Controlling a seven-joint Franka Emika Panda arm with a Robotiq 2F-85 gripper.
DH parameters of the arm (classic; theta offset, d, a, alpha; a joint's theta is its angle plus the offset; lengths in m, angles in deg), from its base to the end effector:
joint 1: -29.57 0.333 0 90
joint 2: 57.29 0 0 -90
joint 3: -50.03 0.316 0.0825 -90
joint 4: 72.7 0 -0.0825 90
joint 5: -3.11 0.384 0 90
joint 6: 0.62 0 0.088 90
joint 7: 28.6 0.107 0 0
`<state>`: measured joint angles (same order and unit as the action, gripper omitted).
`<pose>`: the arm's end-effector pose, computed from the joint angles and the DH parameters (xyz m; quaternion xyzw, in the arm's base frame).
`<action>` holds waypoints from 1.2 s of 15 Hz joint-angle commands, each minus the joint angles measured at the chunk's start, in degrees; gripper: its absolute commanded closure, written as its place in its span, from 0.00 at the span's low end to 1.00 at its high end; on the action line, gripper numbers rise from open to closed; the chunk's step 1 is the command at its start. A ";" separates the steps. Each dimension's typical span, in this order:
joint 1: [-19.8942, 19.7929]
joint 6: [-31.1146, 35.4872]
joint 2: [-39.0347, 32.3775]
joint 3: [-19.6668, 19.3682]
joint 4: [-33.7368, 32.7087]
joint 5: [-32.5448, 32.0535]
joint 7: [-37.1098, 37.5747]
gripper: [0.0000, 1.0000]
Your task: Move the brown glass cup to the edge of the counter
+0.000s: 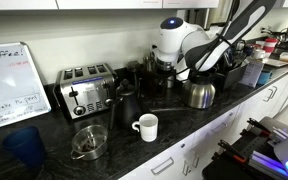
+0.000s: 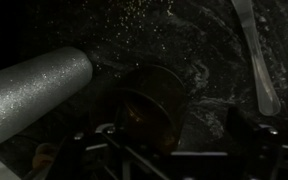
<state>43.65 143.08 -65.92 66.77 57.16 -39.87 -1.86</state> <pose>0.4624 0.2814 0.3039 0.9240 0.3149 0.1463 0.1603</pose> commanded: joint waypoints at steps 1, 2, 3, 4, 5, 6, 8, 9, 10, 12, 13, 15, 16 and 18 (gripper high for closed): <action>1.99 0.33 -2.30 -1.58 -1.64 1.91 -1.55 0.25; 2.31 0.39 -2.73 -1.77 -1.72 2.08 -1.27 0.26; 2.60 0.38 -3.06 -1.95 -1.84 2.25 -1.17 0.34; 2.80 0.34 -3.34 -2.12 -1.99 2.54 -1.27 0.41; 2.93 0.11 -3.17 -2.37 -2.26 2.52 -1.19 0.47; 2.99 0.00 -3.22 -2.59 -2.40 2.64 -1.22 0.53; 3.10 0.10 -3.45 -2.88 -2.61 2.71 -1.21 0.68; 3.25 0.09 -3.75 -3.01 -2.58 2.72 -1.18 0.76; 3.37 0.11 -4.00 -3.15 -2.57 2.72 -1.18 0.83; 3.54 0.15 -4.46 -3.36 -2.61 2.94 -1.36 0.89; 3.62 0.18 -4.65 -3.46 -2.66 3.06 -1.40 0.92; 3.67 0.28 -4.41 -3.60 -2.66 3.28 -1.46 1.00; 3.45 0.30 -4.29 -3.41 -2.59 4.55 -2.21 1.00; 3.30 0.44 -3.86 -3.39 -2.67 6.64 -3.09 0.99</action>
<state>46.24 143.09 -69.98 64.24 55.15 -36.40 -2.47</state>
